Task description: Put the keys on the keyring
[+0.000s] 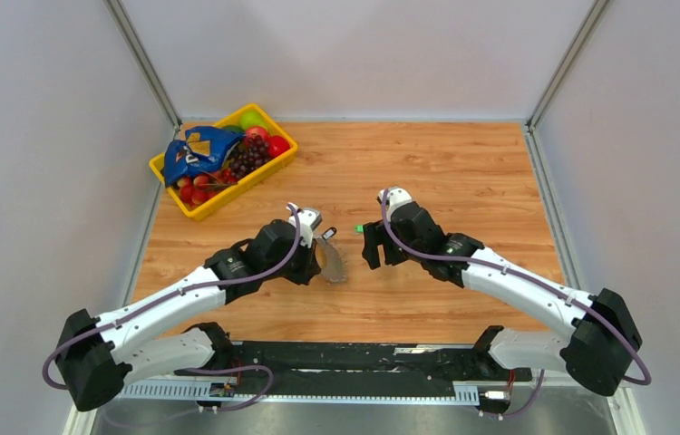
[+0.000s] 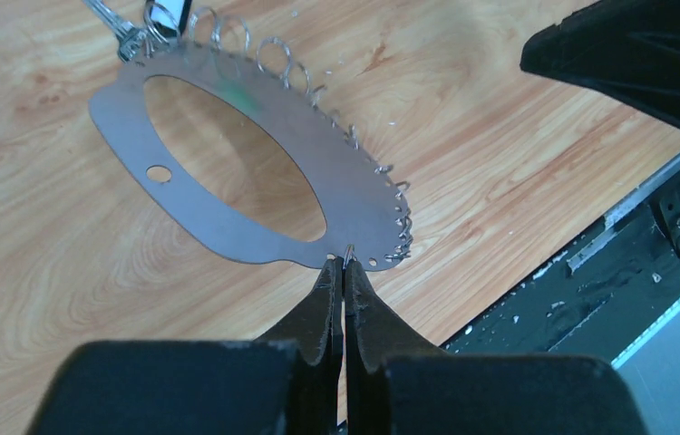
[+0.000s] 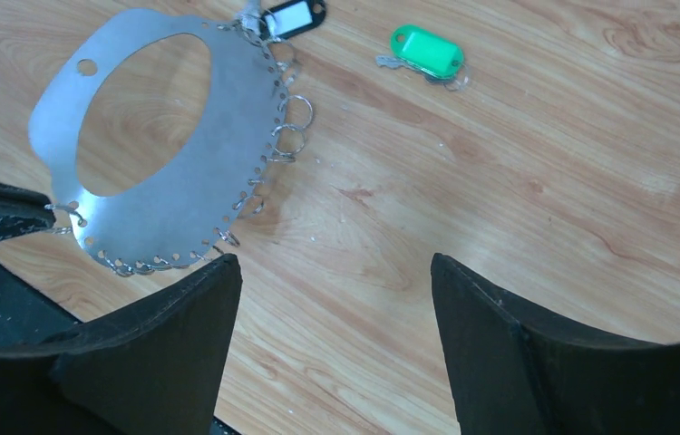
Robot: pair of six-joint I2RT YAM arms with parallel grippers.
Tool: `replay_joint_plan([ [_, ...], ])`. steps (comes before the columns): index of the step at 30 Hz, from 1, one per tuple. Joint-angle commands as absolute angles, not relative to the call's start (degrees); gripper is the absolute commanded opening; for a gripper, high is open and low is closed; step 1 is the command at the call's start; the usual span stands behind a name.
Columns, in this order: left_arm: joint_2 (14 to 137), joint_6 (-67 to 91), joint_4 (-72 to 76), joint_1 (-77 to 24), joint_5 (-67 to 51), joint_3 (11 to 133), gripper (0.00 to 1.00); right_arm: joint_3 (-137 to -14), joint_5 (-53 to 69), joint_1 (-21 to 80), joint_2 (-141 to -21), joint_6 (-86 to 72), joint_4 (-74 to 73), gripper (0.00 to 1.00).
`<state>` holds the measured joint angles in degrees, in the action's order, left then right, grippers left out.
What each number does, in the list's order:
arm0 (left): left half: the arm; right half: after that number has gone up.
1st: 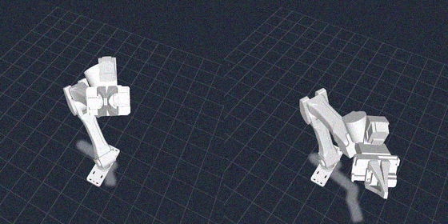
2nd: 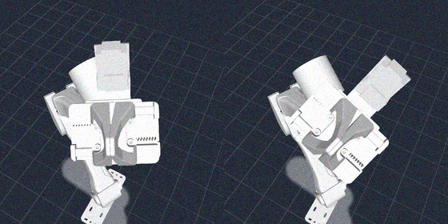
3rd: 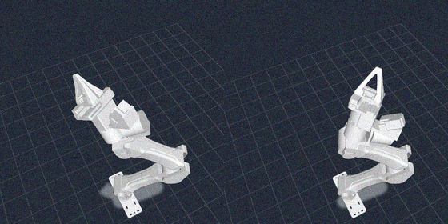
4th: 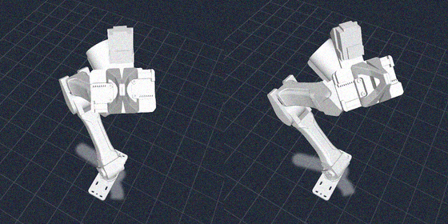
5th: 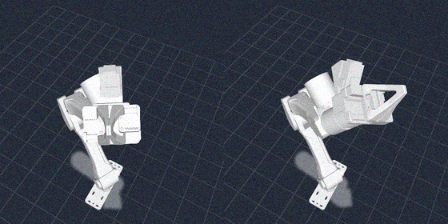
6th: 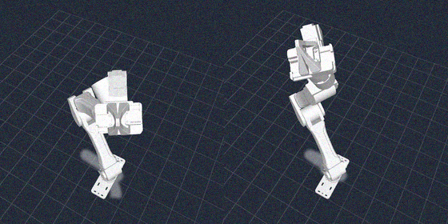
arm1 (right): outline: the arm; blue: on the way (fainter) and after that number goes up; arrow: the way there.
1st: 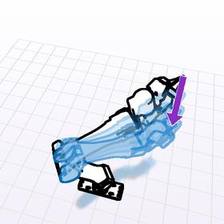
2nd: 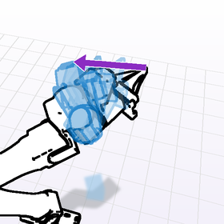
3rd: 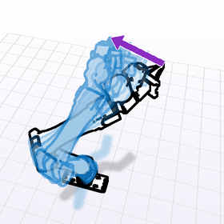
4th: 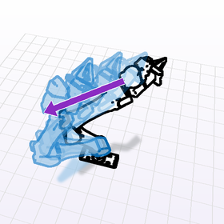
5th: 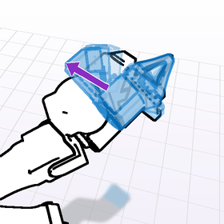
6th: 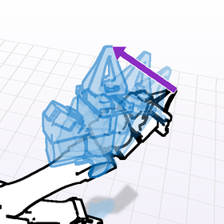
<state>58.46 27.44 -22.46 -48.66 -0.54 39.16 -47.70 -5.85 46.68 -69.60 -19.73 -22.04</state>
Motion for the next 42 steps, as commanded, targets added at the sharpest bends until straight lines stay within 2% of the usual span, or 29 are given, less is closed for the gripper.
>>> replay_joint_plan([
  [1, 55.74, 23.31, -25.52, -48.7, -0.22, 42.66, 0.0, -48.16, -3.16, 47.97, -65.49, -17.28, -19.97, 0.79],
  [19, 47.09, 17.84, -27.44, -48.72, -9.89, 50.21, 0.0, -52.78, 10.14, 57.38, -58.27, -5.86, -19.98, 0.74],
  [31, 43.13, 15.78, -23.24, -48.71, -21.57, 50.07, 0.0, -56.06, 16.0, 60.26, -56.87, -1.72, -19.02, 0.64],
  [42, 41.75, 14.47, -21.69, -48.7, -26.12, 49.66, 0.0, -57.69, 19.0, 61.72, -57.13, -0.33, -17.56, 0.56],
])
